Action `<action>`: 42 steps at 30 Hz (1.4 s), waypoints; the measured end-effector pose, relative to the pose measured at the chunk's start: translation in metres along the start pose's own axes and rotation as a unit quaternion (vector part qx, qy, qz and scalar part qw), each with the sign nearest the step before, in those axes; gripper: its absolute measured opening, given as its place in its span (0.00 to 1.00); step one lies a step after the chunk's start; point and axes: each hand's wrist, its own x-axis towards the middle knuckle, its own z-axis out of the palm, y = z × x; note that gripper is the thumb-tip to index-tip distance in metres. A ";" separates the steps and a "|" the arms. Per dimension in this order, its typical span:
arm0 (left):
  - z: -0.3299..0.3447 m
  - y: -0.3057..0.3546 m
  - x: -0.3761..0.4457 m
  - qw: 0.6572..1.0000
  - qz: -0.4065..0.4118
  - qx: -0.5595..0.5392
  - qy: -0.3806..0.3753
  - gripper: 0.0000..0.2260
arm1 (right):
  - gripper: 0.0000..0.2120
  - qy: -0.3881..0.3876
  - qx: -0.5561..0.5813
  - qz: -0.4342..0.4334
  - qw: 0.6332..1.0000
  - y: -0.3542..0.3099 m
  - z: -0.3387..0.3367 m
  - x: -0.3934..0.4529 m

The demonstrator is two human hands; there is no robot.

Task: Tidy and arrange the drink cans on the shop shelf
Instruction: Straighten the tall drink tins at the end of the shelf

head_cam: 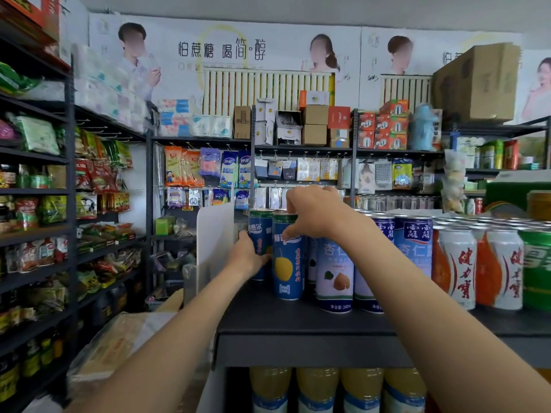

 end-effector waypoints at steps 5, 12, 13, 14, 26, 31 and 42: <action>0.000 -0.002 -0.002 1.000 0.011 -0.018 0.014 0.25 | 0.22 0.001 0.007 -0.008 1.000 0.001 -0.001 0.003; -0.008 -0.002 -0.006 1.000 0.024 0.020 0.003 0.25 | 0.21 -0.020 -0.008 -0.017 1.000 0.001 0.002 0.004; -0.009 0.000 -0.009 0.999 0.023 0.027 0.004 0.25 | 0.21 -0.021 -0.005 -0.017 1.000 0.001 0.001 0.004; -0.011 0.002 -0.012 0.999 0.024 0.031 0.005 0.26 | 0.22 -0.024 0.005 -0.018 1.000 0.002 0.000 0.004; -0.035 0.030 -0.077 0.987 0.111 -0.061 -0.095 0.25 | 0.22 -0.057 0.131 -0.005 0.990 -0.004 -0.010 0.008; -0.036 0.031 -0.078 0.984 0.080 -0.133 -0.084 0.25 | 0.17 -0.057 0.162 -0.004 0.985 -0.007 -0.010 0.010; -0.053 0.021 -0.061 0.987 0.028 -0.152 0.050 0.12 | 0.18 -0.098 0.151 -0.027 0.983 -0.003 -0.014 0.009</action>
